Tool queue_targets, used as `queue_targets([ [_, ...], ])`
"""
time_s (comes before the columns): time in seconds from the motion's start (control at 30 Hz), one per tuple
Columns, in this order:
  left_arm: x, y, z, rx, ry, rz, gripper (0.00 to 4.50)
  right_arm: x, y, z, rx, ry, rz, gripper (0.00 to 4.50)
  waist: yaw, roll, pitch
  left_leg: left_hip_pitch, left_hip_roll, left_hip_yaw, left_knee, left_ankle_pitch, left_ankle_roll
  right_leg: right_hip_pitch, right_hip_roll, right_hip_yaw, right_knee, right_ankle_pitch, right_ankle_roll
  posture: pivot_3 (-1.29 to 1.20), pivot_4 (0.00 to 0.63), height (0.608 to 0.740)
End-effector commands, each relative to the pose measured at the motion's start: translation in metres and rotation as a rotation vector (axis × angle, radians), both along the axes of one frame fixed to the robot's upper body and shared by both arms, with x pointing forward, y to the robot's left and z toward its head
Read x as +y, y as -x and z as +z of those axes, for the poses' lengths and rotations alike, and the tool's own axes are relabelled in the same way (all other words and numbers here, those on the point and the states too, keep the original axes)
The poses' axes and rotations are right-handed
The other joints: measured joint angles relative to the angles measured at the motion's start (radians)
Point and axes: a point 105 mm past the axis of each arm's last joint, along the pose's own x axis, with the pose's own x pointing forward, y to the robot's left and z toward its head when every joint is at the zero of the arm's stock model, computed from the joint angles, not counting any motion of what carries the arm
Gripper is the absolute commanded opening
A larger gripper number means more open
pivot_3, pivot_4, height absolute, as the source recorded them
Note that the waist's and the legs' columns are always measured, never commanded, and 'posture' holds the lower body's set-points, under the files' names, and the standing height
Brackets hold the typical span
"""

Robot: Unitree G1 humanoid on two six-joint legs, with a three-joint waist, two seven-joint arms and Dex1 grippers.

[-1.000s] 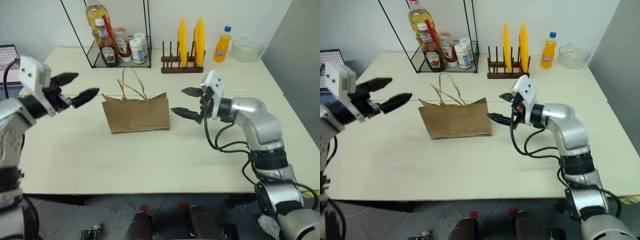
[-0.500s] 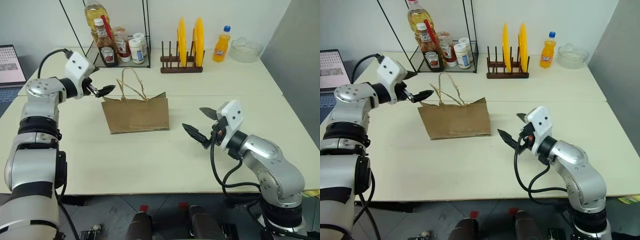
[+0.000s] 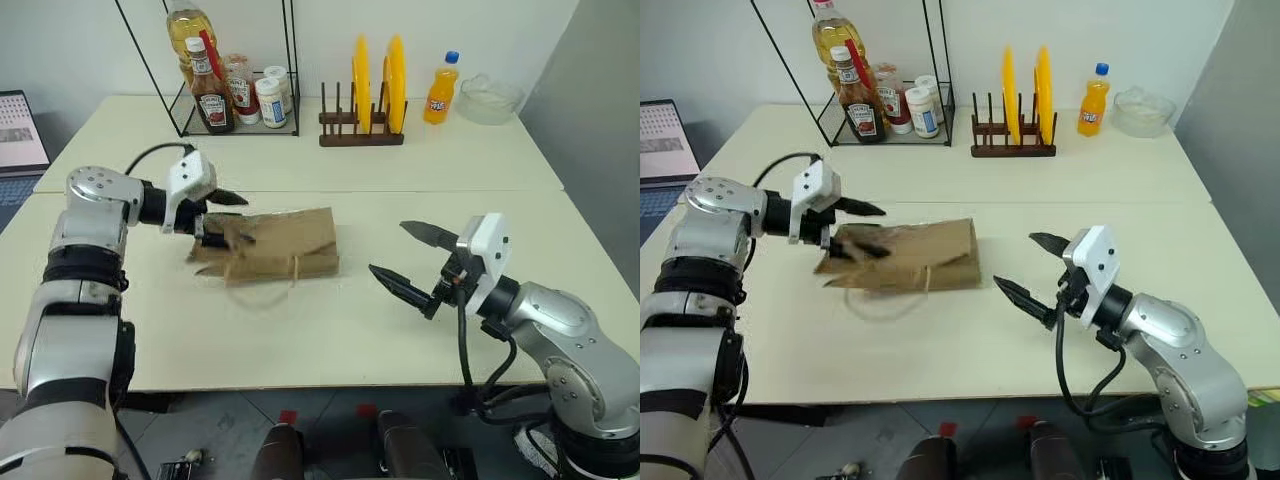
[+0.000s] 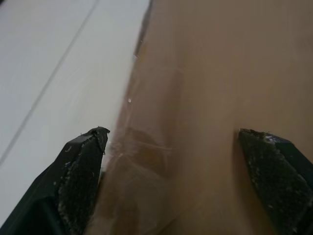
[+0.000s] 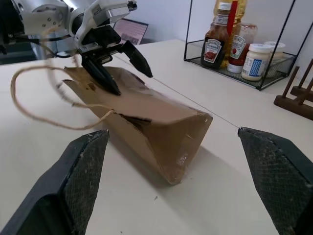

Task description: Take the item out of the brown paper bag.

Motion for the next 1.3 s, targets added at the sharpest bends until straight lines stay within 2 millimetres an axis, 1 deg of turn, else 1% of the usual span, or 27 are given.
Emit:
queue_targets([
  [0.03, -0.011, 0.027, 0.009, 0.0, -0.018, -0.076, 4.5, 0.002, 0.003, -0.011, -0.025, 0.048, 0.072, 4.44, -0.001, 0.0, 0.0, 0.0, 0.0, 0.0, 0.0, 0.0, 0.0, 0.0, 0.0, 0.0, 0.0, 0.0, 0.0, 0.0, 0.15, 0.74],
  [0.17, -0.014, 0.052, 0.0, 0.022, -0.045, -0.084, 4.5, 0.0, -0.002, -0.02, -0.019, 0.071, 0.096, 4.44, -0.001, 0.0, 0.0, 0.0, 0.0, 0.0, 0.002, 0.0, 0.0, 0.001, 0.0, 0.0, 0.001, 0.0, 0.0, 0.0, 0.15, 0.74],
  [0.33, -0.018, 0.077, 0.0, 0.003, -0.081, -0.085, 4.5, -0.001, -0.001, -0.029, 0.0, 0.073, 0.111, 4.44, 0.002, 0.0, 0.0, 0.001, 0.0, -0.001, 0.004, 0.0, 0.0, 0.002, 0.0, 0.0, 0.001, 0.0, 0.0, 0.0, 0.15, 0.74],
  [0.47, -0.044, 0.091, 0.016, -0.1, -0.079, -0.154, 4.5, 0.0, 0.001, -0.037, 0.019, 0.085, 0.141, 4.44, 0.015, -0.001, 0.0, 0.001, 0.0, 0.0, 0.004, 0.0, 0.0, 0.002, 0.0, 0.0, 0.001, 0.0, 0.0, 0.0, 0.15, 0.74],
  [0.57, -0.056, 0.115, 0.005, -0.145, -0.179, -0.298, 4.5, -0.003, 0.001, -0.043, 0.029, 0.105, 0.158, 4.44, 0.016, -0.001, 0.0, 0.001, 0.0, 0.001, 0.004, 0.0, 0.0, 0.002, 0.0, 0.001, 0.0, 0.0, 0.0, 0.0, 0.15, 0.74],
  [0.63, -0.061, 0.125, 0.001, -0.149, -0.184, -0.345, 4.5, -0.005, 0.0, -0.046, 0.031, 0.112, 0.161, 4.44, 0.016, 0.0, 0.0, 0.002, 0.0, 0.002, 0.003, 0.0, 0.0, 0.002, 0.0, 0.002, 0.0, 0.0, 0.0, 0.0, 0.15, 0.74],
  [0.7, -0.061, 0.134, -0.006, -0.133, -0.185, -0.38, 4.5, -0.006, -0.001, -0.049, 0.038, 0.12, 0.166, 4.44, 0.016, -0.001, 0.0, 0.002, 0.0, 0.002, 0.003, 0.0, 0.0, 0.002, 0.001, 0.002, 0.0, 0.0, 0.0, 0.0, 0.15, 0.74],
  [0.77, -0.053, 0.141, -0.017, -0.1, -0.218, -0.4, 4.5, -0.008, 0.0, -0.053, 0.044, 0.136, 0.175, 4.44, 0.014, -0.001, 0.0, 0.003, 0.001, 0.003, 0.003, 0.0, 0.001, 0.002, 0.001, 0.003, 0.0, 0.0, 0.0, 0.0, 0.15, 0.74],
  [0.8, -0.051, 0.142, -0.02, -0.094, -0.226, -0.403, 4.5, -0.009, 0.0, -0.054, 0.045, 0.139, 0.177, 4.44, 0.014, -0.001, 0.0, 0.003, 0.001, 0.004, 0.003, 0.0, 0.001, 0.002, 0.001, 0.004, 0.0, 0.0, 0.0, 0.0, 0.15, 0.74],
  [0.9, -0.031, 0.148, -0.043, -0.073, -0.314, -0.453, 4.5, -0.011, 0.001, -0.059, 0.062, 0.156, 0.19, 4.44, 0.017, -0.001, 0.0, 0.003, 0.001, 0.004, 0.003, 0.0, 0.001, 0.002, 0.001, 0.004, 0.0, 0.0, 0.0, 0.0, 0.15, 0.74],
  [0.97, -0.027, 0.15, -0.051, -0.08, -0.339, -0.482, 4.5, -0.012, 0.002, -0.06, 0.064, 0.159, 0.193, 4.44, 0.018, -0.001, 0.0, 0.004, 0.001, 0.004, 0.003, -0.001, 0.001, 0.002, 0.001, 0.004, 0.0, 0.0, 0.0, 0.0, 0.15, 0.74],
  [1.13, -0.032, 0.142, -0.064, -0.153, -0.328, -0.477, 4.5, -0.01, 0.003, -0.059, 0.065, 0.16, 0.198, 4.44, 0.019, -0.001, 0.0, 0.003, 0.001, 0.005, 0.003, -0.001, 0.002, 0.002, 0.001, 0.004, -0.001, 0.0, 0.0, 0.0, 0.15, 0.74],
  [1.17, -0.036, 0.14, -0.066, -0.158, -0.311, -0.465, 4.5, -0.01, 0.004, -0.06, 0.064, 0.166, 0.199, 4.44, 0.019, -0.001, 0.0, 0.003, 0.001, 0.005, 0.004, -0.001, 0.002, 0.002, 0.001, 0.004, -0.001, 0.0, 0.0, 0.0, 0.15, 0.74],
  [1.23, -0.048, 0.137, -0.068, -0.165, -0.231, -0.421, 4.5, -0.009, 0.004, -0.061, 0.063, 0.175, 0.201, 4.44, 0.02, -0.001, 0.0, 0.003, 0.001, 0.005, 0.004, -0.001, 0.002, 0.002, 0.001, 0.005, -0.001, 0.0, 0.0, 0.0, 0.15, 0.74],
  [1.3, -0.054, 0.135, -0.074, -0.183, -0.212, -0.409, 4.5, -0.007, 0.006, -0.062, 0.063, 0.181, 0.209, 4.44, 0.02, -0.001, 0.0, 0.003, 0.001, 0.005, 0.004, -0.001, 0.002, 0.002, 0.001, 0.005, -0.001, 0.0, 0.0, 0.0, 0.15, 0.74],
])
